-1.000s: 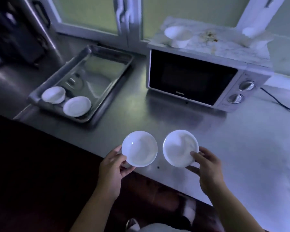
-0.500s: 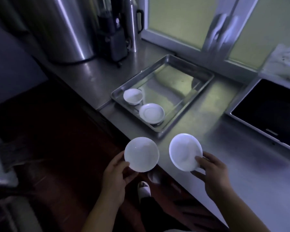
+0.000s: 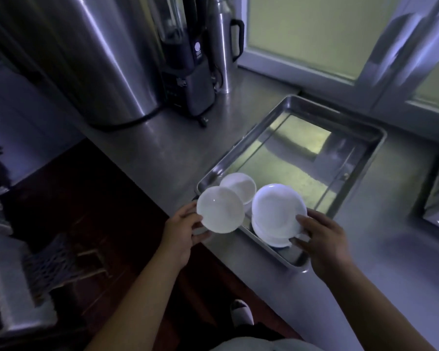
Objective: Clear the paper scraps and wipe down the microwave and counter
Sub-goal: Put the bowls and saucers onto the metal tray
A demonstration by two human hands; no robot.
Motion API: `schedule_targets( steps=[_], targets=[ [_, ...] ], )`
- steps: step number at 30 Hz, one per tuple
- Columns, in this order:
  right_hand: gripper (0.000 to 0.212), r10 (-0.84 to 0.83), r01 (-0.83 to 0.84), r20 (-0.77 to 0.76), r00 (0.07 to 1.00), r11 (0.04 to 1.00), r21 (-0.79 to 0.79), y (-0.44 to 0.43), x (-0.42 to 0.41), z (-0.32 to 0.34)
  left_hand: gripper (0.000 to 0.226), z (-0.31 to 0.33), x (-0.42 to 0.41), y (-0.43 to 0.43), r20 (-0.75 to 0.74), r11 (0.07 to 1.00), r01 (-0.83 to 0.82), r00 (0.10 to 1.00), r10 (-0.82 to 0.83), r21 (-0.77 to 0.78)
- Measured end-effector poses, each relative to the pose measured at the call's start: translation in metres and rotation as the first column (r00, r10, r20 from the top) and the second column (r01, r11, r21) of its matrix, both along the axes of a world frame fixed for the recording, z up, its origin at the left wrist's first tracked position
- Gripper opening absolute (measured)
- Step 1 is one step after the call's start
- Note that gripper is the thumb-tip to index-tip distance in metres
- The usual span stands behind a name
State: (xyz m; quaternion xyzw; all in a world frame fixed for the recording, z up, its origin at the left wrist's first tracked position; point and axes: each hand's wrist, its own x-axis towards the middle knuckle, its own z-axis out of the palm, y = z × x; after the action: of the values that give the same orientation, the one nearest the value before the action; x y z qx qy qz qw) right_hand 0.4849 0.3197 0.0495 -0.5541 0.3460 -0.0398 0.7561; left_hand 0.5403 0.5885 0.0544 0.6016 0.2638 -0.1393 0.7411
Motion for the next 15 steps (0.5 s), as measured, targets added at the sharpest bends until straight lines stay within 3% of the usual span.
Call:
schedule_targets(
  steps=[6, 15],
  targets=[
    [0.015, -0.115, 0.116, -0.024, 0.993, 0.993, 0.031, 0.008, 0.039, -0.002, 0.038, -0.017, 0.095, -0.003, -0.064, 0.980, 0.198, 0.978, -0.200, -0.026],
    [0.016, -0.415, 0.420, -0.107, 0.903, 0.907, 0.024, 0.042, 0.050, 0.000, 0.041, -0.050, 0.184, -0.028, -0.182, 0.866, 0.499, 0.849, -0.496, -0.033]
  ],
)
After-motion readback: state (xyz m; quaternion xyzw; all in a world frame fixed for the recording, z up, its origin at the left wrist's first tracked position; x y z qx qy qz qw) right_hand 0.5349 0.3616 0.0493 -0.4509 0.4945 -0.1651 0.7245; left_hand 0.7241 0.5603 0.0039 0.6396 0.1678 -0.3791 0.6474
